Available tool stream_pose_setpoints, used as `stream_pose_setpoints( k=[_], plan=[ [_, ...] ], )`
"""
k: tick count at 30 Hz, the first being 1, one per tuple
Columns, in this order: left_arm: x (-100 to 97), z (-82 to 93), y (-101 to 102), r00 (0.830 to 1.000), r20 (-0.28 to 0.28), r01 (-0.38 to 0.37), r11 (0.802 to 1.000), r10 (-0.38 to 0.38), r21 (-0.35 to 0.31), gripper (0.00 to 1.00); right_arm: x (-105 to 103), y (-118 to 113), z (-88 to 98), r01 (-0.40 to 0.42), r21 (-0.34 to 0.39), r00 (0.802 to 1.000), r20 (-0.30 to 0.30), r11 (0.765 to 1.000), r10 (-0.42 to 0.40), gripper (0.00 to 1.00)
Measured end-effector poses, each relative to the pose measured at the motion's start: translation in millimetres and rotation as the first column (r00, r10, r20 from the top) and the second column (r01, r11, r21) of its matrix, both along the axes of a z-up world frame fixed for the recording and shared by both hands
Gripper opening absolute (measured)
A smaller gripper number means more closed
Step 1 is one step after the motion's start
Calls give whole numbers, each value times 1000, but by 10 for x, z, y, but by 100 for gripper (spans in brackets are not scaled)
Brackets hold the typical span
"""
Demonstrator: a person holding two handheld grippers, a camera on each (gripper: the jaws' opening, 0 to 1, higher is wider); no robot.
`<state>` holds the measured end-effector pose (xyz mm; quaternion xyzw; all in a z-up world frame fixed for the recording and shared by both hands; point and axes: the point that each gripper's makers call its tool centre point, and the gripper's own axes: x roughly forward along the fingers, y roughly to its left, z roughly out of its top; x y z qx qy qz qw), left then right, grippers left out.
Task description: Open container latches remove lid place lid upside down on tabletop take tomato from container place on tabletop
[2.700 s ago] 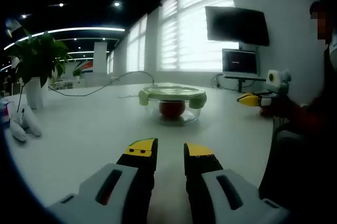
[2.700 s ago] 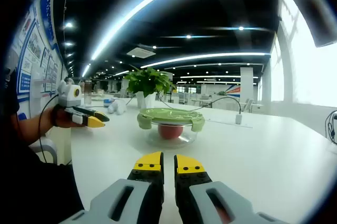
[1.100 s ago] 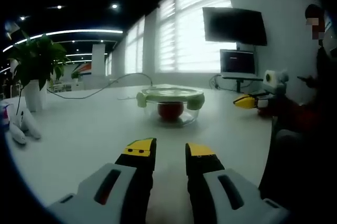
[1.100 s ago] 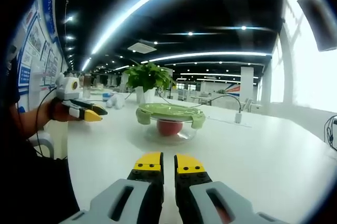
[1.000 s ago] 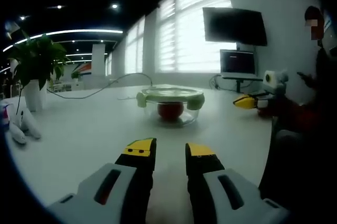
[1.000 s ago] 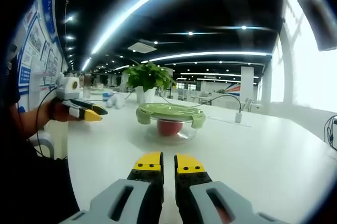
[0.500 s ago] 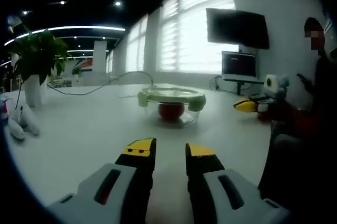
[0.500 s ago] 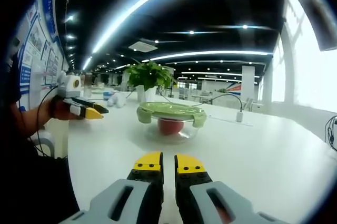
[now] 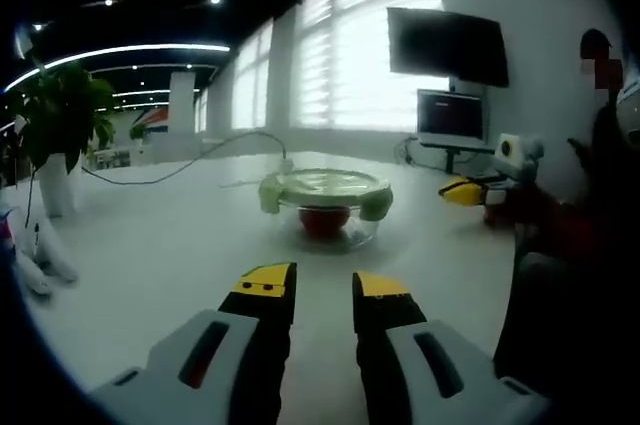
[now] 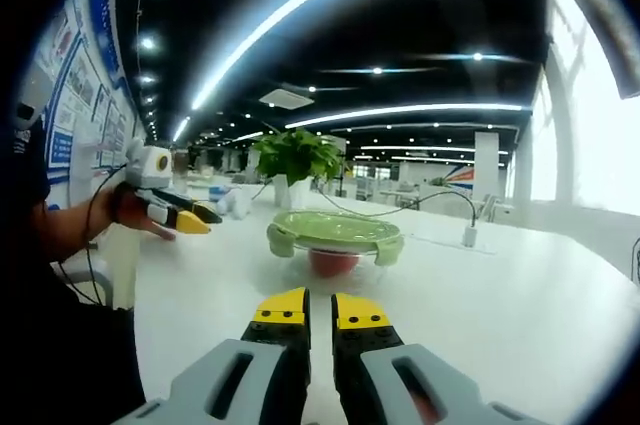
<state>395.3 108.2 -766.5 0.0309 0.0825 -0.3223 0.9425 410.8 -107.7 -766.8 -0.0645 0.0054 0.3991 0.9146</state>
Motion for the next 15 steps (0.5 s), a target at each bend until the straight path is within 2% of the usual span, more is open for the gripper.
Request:
stream_pose_setpoints(
  k=[3,5,6,8,12,15],
  plan=[
    [42,92,-37,1000,13,20,999,-21,37,24,16,-26,-104,13,-49,1000,-3,999,-13,4],
    [52,196,-98,997,33,67,997,-69,40,26,-35,14,-129,-23,-64,1000,3,998,23,4],
    [63,233,-114,996,28,83,996,-84,34,27,-56,37,-164,-39,-76,999,-10,996,38,4],
    [131,294,-123,995,23,92,995,-93,31,27,-57,53,-181,-41,-97,999,7,995,41,5],
    [292,333,-159,993,15,119,987,-121,111,27,-51,44,-193,-38,-117,999,27,992,41,5],
    [368,388,-245,983,-13,184,978,-183,97,31,-52,42,-183,-48,-103,999,18,994,50,6]
  ],
)
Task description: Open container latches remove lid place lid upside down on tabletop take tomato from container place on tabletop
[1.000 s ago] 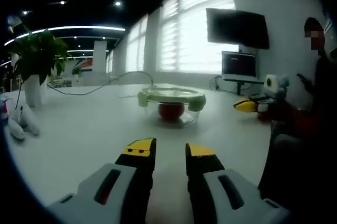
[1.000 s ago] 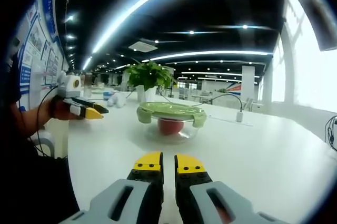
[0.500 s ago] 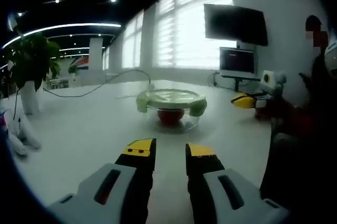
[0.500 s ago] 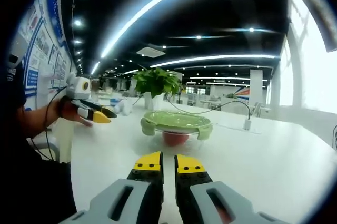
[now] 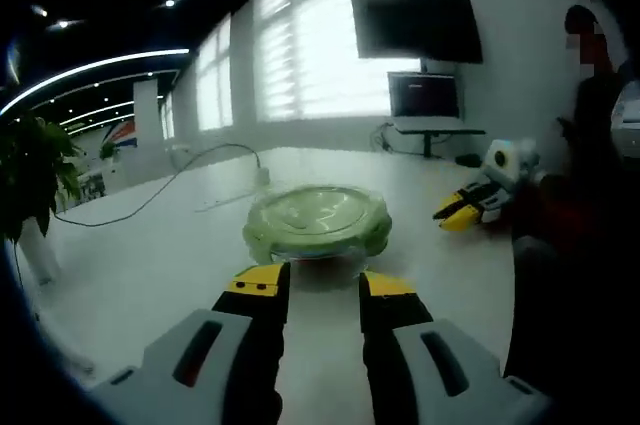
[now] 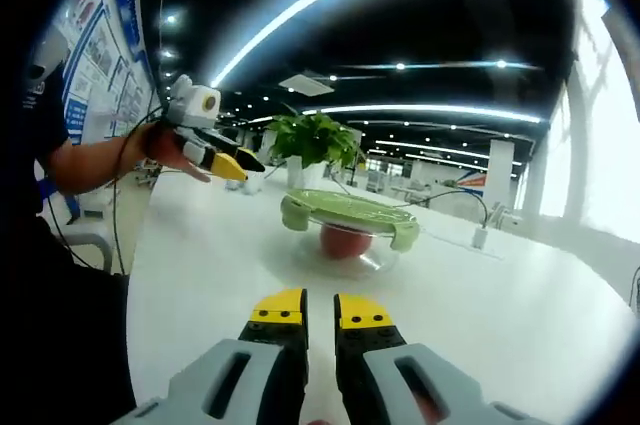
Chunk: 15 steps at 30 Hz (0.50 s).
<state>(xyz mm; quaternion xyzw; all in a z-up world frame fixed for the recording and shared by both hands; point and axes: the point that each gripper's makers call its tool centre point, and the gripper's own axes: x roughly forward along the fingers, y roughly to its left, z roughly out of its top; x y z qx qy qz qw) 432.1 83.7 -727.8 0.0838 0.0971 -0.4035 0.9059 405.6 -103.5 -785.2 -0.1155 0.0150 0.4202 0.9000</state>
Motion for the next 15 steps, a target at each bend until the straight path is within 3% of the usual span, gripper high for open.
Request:
stream_pose_setpoints(
  k=[8,15],
  plan=[
    [378,134,-120,997,-45,69,995,-66,72,32,-6,-16,29,-9,36,1000,-16,999,10,6],
    [607,57,-264,983,-109,168,966,-148,199,35,-15,-11,38,-11,41,1000,-15,999,12,6]
  ],
)
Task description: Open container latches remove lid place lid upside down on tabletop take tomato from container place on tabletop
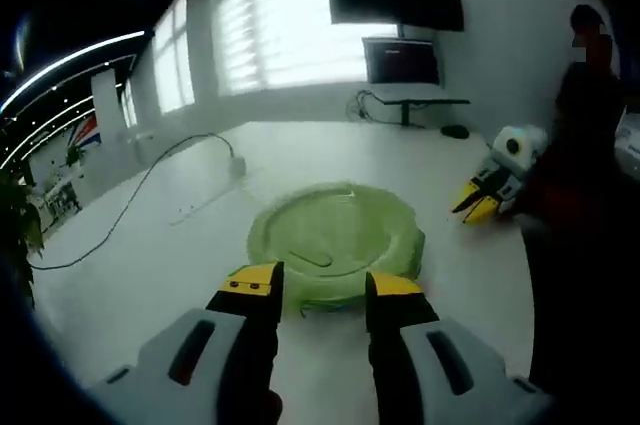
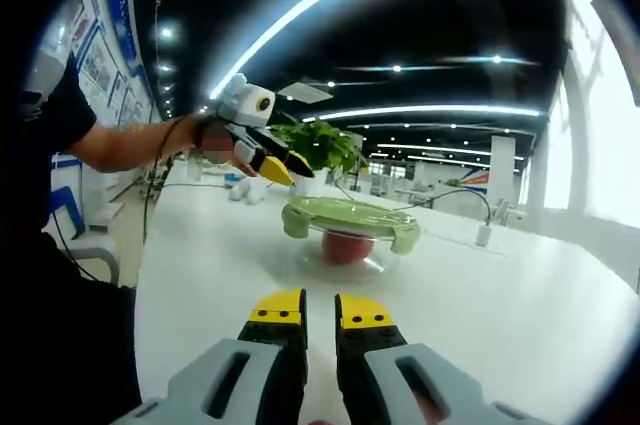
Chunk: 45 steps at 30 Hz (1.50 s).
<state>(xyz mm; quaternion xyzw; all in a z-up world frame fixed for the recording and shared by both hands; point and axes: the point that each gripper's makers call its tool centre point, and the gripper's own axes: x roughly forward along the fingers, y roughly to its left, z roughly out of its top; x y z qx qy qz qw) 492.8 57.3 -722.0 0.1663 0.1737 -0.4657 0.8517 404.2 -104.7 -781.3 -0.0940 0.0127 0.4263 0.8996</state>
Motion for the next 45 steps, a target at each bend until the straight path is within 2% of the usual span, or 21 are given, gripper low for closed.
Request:
stream_pose_setpoints(
  k=[5,9,14,15,19,24,25,26,29,32,33,34,36,37,39,40,41,42,45],
  plan=[
    [81,23,-164,994,-36,110,992,-108,61,40,-7,12,-3,-2,-6,1000,5,1000,2,6],
    [105,-5,-272,977,-62,214,963,-206,162,47,-11,15,4,-5,2,1000,1,1000,5,6],
    [211,-60,-354,966,-116,254,934,-232,250,49,-14,19,10,-8,7,1000,-1,1000,8,6],
    [232,-78,-363,961,-127,273,920,-247,282,49,-14,18,11,-9,8,1000,-1,1000,9,6],
    [222,-130,-470,938,-174,340,888,-299,310,54,-13,20,17,-11,12,1000,-2,1000,11,6],
    [293,-306,-486,917,-239,395,815,-320,423,60,-15,20,22,-14,17,1000,-3,1000,14,6],
    [318,-294,-542,917,-242,392,825,-316,408,60,-15,19,24,-15,18,1000,-4,1000,15,6],
    [329,-297,-557,915,-253,397,818,-315,417,61,-15,19,25,-15,19,1000,-4,1000,15,6],
    [308,-318,-590,897,-289,437,777,-335,454,61,-15,16,25,-17,19,1000,-3,1000,17,6],
    [295,-349,-625,881,-336,462,754,-332,467,62,-15,14,26,-18,21,1000,-3,1000,18,6],
    [291,-364,-619,875,-355,473,740,-330,477,63,-15,11,28,-19,22,1000,-4,1000,19,6],
    [318,-383,-593,874,-370,473,725,-315,500,65,-14,10,29,-19,23,1000,-5,1000,19,6],
    [378,-398,-614,879,-380,461,722,-290,516,70,-15,8,29,-20,23,1000,-4,1000,20,6],
    [377,-403,-625,874,-388,471,711,-293,522,71,-16,7,27,-20,21,1000,-3,1000,21,6],
    [311,-420,-624,852,-433,504,684,-294,528,67,-16,5,26,-20,19,1000,-3,1000,20,6],
    [322,-418,-636,847,-431,519,659,-312,544,67,-15,2,29,-20,23,1000,-6,1000,20,6],
    [325,-420,-655,849,-434,515,659,-302,548,67,-13,-2,33,-19,27,1000,-10,999,20,6],
    [337,-424,-648,849,-438,516,645,-295,564,67,-9,-7,36,-18,32,1000,-14,999,19,6],
    [346,-442,-678,845,-449,522,633,-291,571,72,-5,-15,44,-17,45,1000,-23,999,18,6]
  ],
)
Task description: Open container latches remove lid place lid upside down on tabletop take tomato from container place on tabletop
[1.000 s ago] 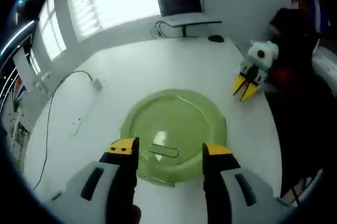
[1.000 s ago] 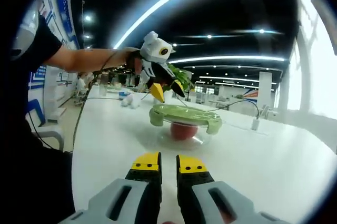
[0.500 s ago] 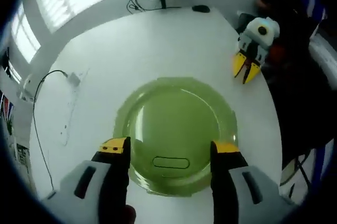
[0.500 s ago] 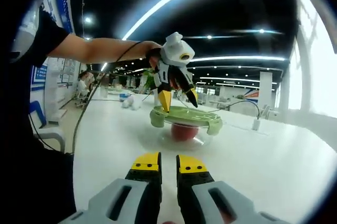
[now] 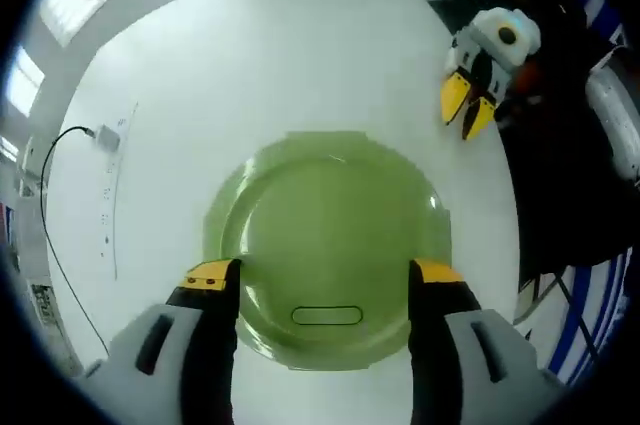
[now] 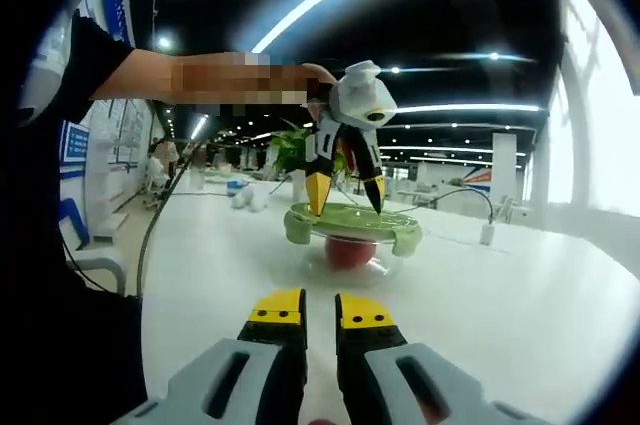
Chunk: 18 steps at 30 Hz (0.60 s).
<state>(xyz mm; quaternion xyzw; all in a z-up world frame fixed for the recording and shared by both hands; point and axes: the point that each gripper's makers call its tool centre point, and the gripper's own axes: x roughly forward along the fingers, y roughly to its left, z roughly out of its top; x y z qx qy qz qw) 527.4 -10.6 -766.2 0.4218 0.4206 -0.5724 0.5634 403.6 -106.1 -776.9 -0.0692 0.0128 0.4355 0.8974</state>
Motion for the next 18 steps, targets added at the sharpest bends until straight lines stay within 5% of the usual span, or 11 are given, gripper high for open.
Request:
stream_pose_setpoints(
  k=[18],
  plan=[
    [-221,-19,81,999,-4,54,981,-54,188,73,-22,5,19,-6,6,1000,10,1000,6,6]
  ],
)
